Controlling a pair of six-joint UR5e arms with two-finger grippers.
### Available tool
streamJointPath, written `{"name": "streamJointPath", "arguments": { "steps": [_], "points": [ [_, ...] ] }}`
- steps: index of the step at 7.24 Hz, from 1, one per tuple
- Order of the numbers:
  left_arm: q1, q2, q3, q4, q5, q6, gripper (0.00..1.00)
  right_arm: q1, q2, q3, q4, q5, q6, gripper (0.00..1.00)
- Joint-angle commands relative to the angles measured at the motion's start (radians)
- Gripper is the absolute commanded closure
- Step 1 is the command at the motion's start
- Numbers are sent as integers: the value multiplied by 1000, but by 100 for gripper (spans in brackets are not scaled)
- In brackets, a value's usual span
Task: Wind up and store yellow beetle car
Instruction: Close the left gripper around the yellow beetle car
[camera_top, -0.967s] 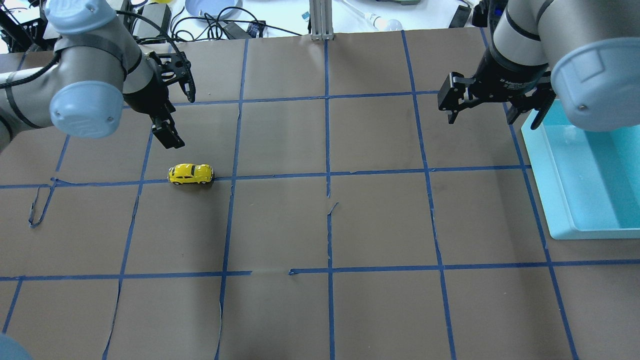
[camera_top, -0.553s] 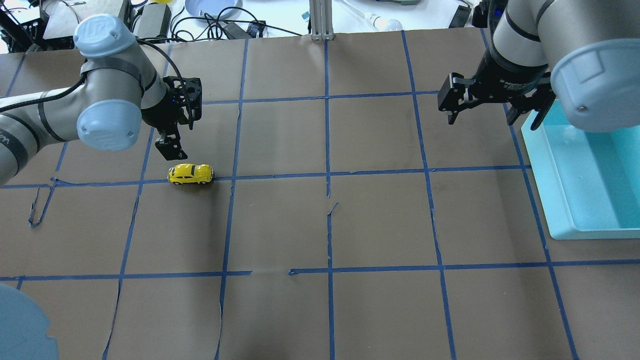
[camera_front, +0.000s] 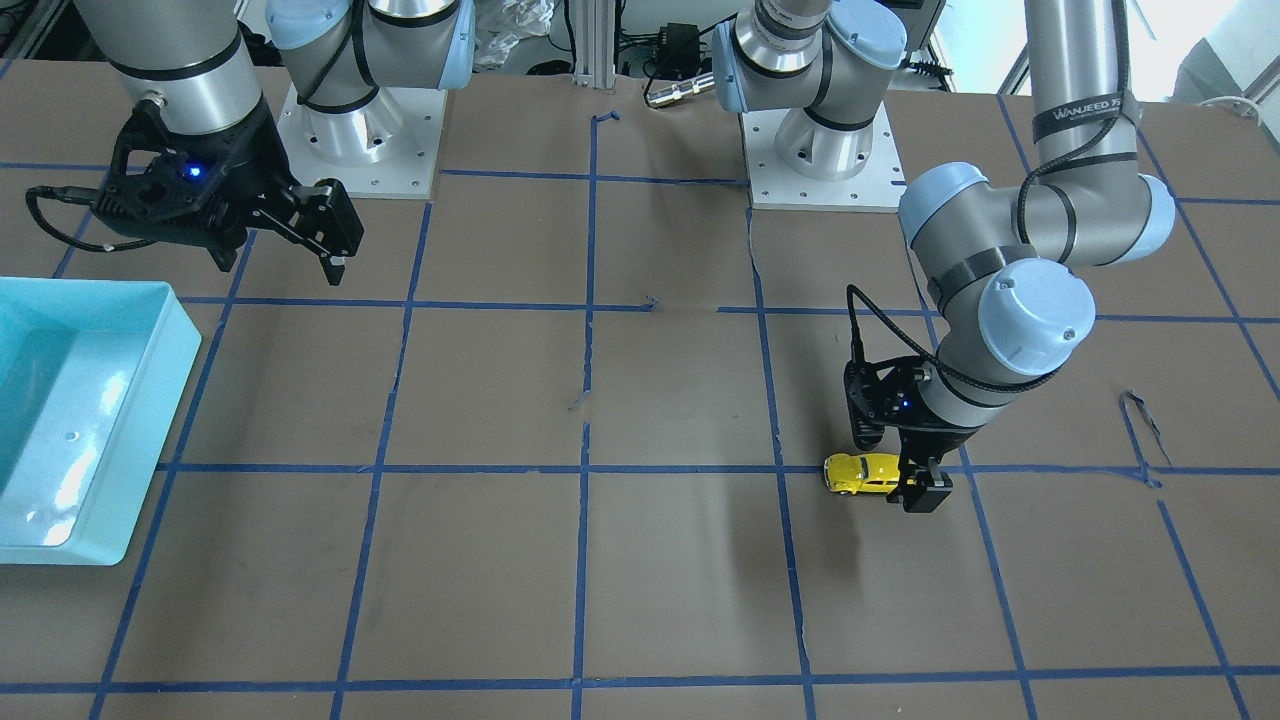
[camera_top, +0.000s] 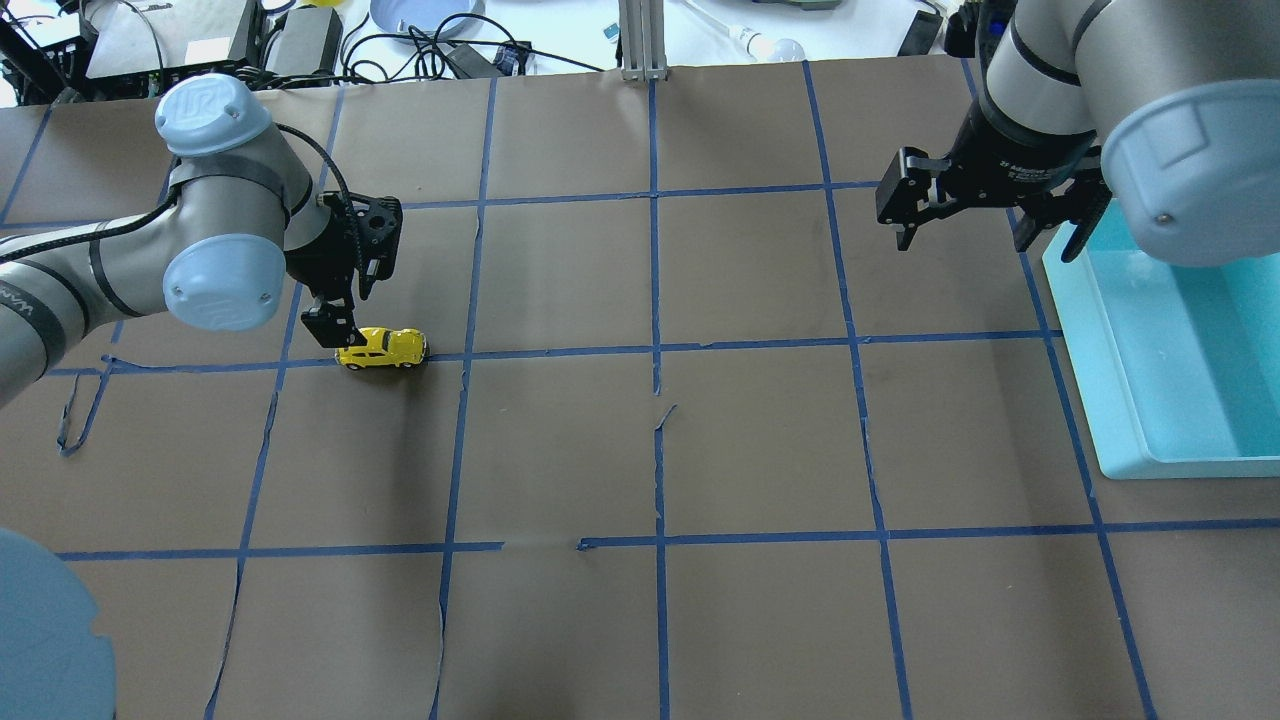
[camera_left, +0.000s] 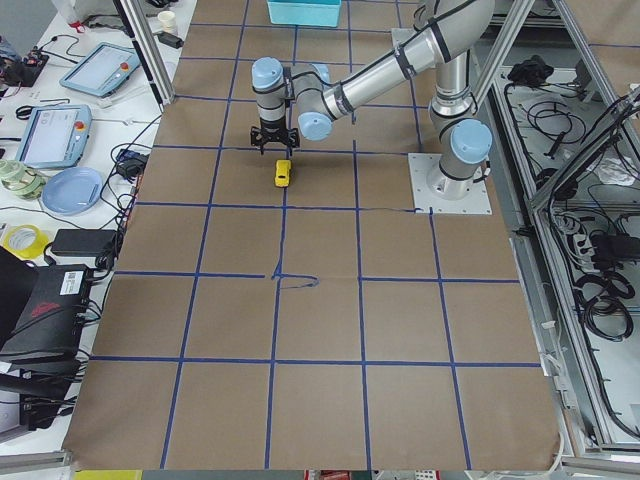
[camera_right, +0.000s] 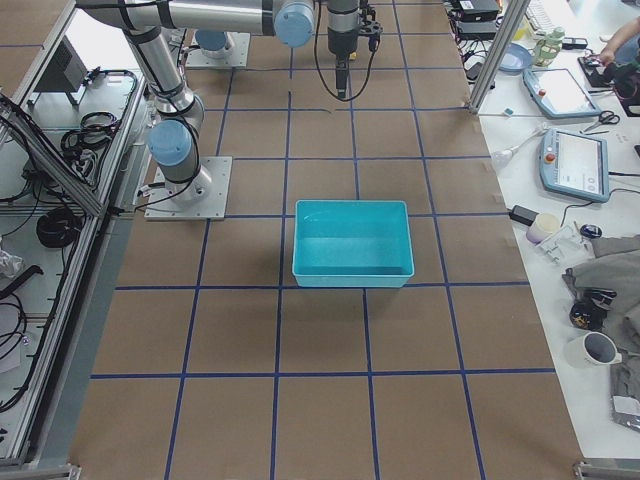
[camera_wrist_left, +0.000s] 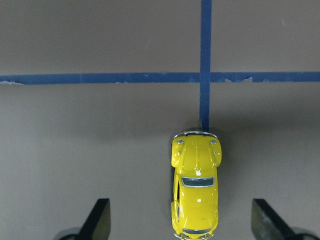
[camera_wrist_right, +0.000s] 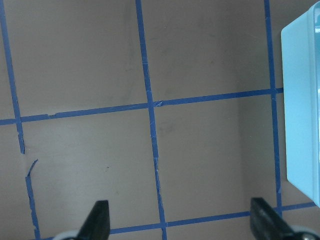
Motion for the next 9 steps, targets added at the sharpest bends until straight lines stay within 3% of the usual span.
{"name": "streamJointPath", "arguments": {
  "steps": [1,7,9],
  "points": [
    [22,-23,-46,68,-14,-17,13,0,1,0,0,1,2,0],
    [22,-46,-62,101,-13,-15,13,0,-7,-3,-2,18,0,0],
    [22,-64,-62,127,-15,-17,15,2,-12,-5,-2,100,-2,0]
  ]
}}
